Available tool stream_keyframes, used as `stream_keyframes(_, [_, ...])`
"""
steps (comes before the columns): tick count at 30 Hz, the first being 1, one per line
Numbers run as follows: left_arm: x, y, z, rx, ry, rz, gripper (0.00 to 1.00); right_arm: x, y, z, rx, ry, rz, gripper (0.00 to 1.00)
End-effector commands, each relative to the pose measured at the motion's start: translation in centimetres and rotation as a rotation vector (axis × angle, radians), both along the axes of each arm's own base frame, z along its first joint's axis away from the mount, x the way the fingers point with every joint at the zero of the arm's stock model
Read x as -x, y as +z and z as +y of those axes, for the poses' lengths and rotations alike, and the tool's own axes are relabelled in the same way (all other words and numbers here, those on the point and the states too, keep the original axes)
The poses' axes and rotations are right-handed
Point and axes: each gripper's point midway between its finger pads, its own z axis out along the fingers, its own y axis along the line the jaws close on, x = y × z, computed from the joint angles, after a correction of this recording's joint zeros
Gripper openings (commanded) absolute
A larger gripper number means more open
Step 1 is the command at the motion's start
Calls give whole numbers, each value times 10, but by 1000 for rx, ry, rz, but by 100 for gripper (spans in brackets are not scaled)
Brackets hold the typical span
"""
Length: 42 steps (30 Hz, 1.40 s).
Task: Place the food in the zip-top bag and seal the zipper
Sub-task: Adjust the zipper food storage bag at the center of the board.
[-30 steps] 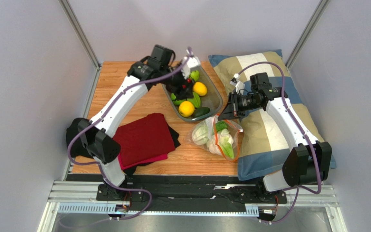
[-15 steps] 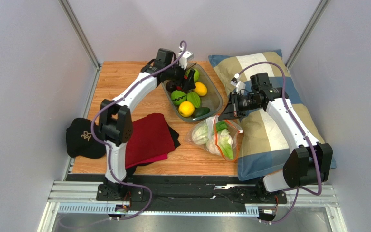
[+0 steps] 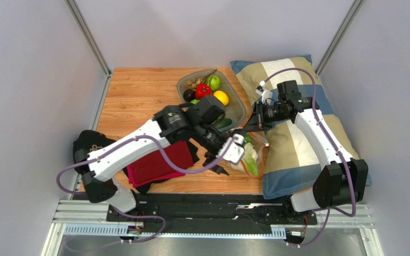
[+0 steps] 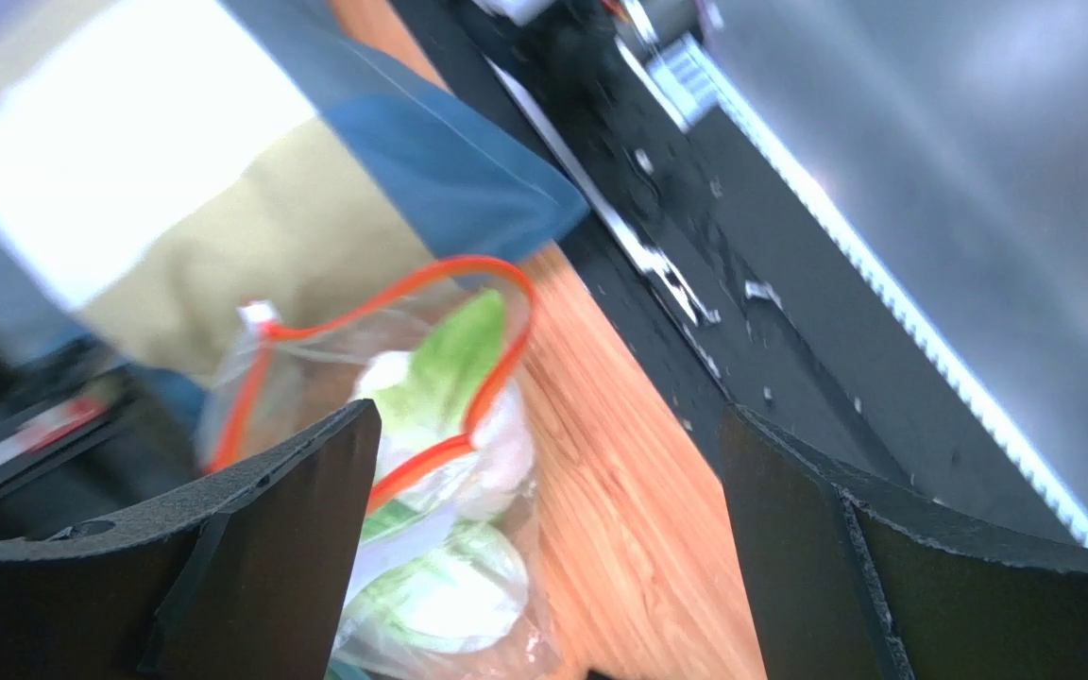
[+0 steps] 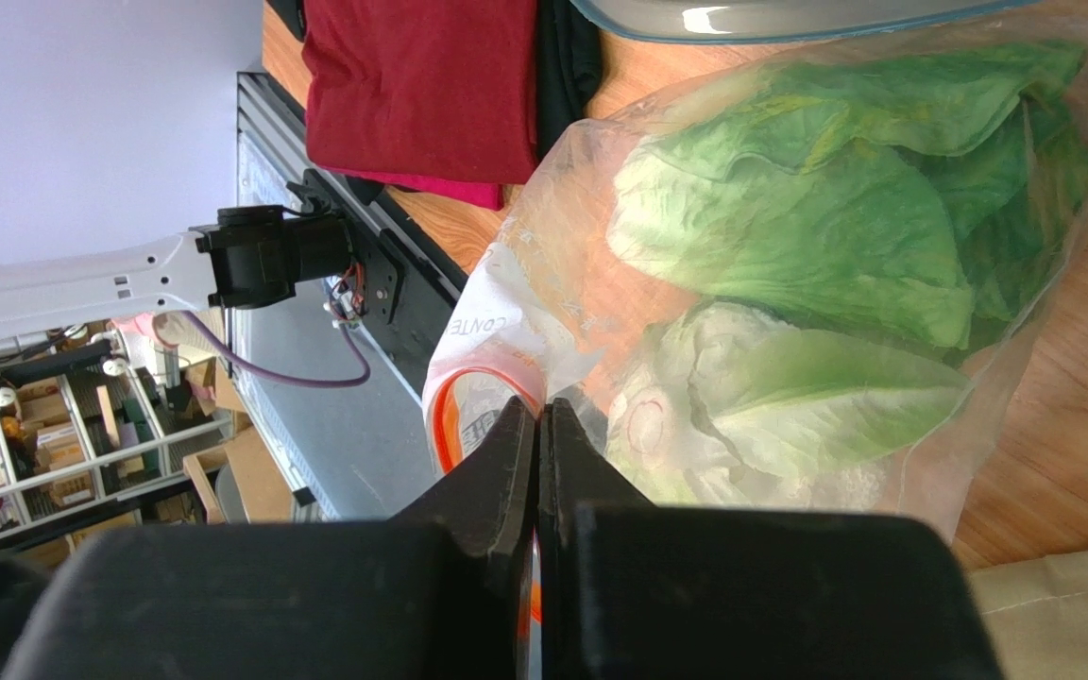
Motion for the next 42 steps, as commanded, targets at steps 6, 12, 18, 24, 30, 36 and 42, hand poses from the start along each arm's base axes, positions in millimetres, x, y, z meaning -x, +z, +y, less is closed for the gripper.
stream_keyframes(6, [-25,-88,-39,-269,-129,-278,89,-8,0,1,4,-12,-34,0])
stream_keyframes(12, [-52,-125,-51,-368,-74,-344,85,-9,0,0,16,-1,-46,0])
stream_keyframes(18, [-52,-152,-13,-511,-111,-380,52,-7,-4,-2,36,34,-38,0])
stream_keyframes(24, [-35,-107,-2,-389,-68,-343,0,3,3,0,24,146,-66,13])
stream_keyframes(30, [-32,-47,16,-247,-2,-187,0,-7,26,-19,165,188,-215,66])
stream_keyframes(36, [-46,-34,28,-208,44,-124,0,-14,46,-37,297,210,-416,68])
stream_keyframes(42, [-42,-30,32,-165,15,-111,0,-15,35,-41,419,278,-465,69])
